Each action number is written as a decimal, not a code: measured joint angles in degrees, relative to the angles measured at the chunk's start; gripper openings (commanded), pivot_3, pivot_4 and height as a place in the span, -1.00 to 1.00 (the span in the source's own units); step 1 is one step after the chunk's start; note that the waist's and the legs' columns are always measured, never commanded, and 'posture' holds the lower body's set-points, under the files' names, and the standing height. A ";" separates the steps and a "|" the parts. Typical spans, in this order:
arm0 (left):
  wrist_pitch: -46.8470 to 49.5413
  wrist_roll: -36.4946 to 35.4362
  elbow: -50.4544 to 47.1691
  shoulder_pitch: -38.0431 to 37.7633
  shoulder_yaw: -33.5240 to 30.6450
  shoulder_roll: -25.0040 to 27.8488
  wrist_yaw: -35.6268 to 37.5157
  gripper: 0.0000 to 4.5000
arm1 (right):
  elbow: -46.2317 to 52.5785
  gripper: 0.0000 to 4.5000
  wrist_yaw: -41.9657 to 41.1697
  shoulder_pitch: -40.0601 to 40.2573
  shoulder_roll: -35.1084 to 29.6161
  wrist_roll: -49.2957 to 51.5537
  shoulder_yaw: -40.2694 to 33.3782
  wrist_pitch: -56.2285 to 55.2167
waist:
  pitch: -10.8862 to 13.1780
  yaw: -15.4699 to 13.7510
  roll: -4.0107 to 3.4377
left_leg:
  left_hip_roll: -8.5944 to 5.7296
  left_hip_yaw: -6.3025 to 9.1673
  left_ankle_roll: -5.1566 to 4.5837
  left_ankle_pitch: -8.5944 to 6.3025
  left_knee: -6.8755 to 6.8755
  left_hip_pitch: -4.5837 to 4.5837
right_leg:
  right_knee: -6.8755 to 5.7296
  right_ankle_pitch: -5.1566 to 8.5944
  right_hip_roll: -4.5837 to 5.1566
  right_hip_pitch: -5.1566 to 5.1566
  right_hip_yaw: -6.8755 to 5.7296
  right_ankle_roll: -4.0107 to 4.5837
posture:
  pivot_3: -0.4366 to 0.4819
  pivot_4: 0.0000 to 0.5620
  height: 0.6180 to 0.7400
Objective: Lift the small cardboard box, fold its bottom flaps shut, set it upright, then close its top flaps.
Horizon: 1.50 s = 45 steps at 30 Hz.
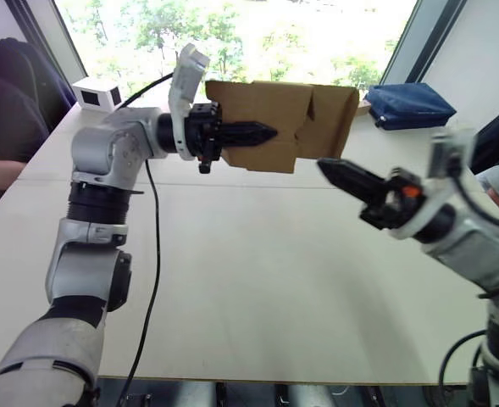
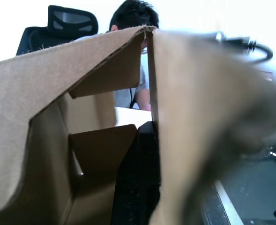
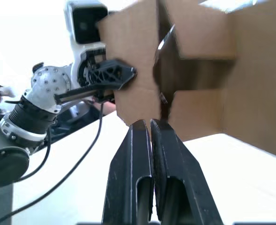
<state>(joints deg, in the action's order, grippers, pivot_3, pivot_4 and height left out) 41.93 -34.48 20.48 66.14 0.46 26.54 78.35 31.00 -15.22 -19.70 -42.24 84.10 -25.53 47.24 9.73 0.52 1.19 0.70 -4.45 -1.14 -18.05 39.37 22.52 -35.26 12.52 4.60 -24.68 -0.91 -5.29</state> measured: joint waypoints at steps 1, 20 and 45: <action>0.03 -0.03 0.01 0.00 -0.14 0.05 0.16 -1.00 | -1.65 -0.95 0.68 0.13 0.21 0.27 -1.83 -0.99 | 0.00 0.00 0.00 | 0.00 -0.02 0.00 0.00 0.00 -0.01 | 0.00 0.00 0.00 0.01 0.00 0.00 | -0.05 -0.47 1.00; 3.99 -3.57 -4.09 -0.08 -0.24 -0.21 -1.01 -1.00 | -19.57 -0.95 -1.25 -8.79 11.64 -18.73 7.05 -10.56 | 0.01 0.19 -0.07 | 0.01 -0.02 0.01 0.01 0.00 -0.02 | -0.07 0.00 -0.05 -0.04 0.05 -0.02 | -0.05 -0.47 1.00; 2.50 -3.54 -1.06 0.40 -1.45 -1.00 -2.31 -1.00 | -9.24 -0.31 0.32 -6.99 25.14 -3.99 11.14 -9.17 | 0.01 0.21 -0.08 | 0.01 -0.03 0.02 0.01 0.01 -0.02 | -0.07 -0.03 -0.04 -0.03 0.04 -0.06 | -0.05 -0.47 1.00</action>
<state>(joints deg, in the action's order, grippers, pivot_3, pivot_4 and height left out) 44.44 -38.03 19.41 66.54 -0.99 25.54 76.04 21.76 -14.89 -26.69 -17.10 80.11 -14.39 38.07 9.74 0.74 1.11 0.71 -4.48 -1.13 -18.04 39.38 22.49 -35.32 12.49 4.56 -24.72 -0.87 -5.35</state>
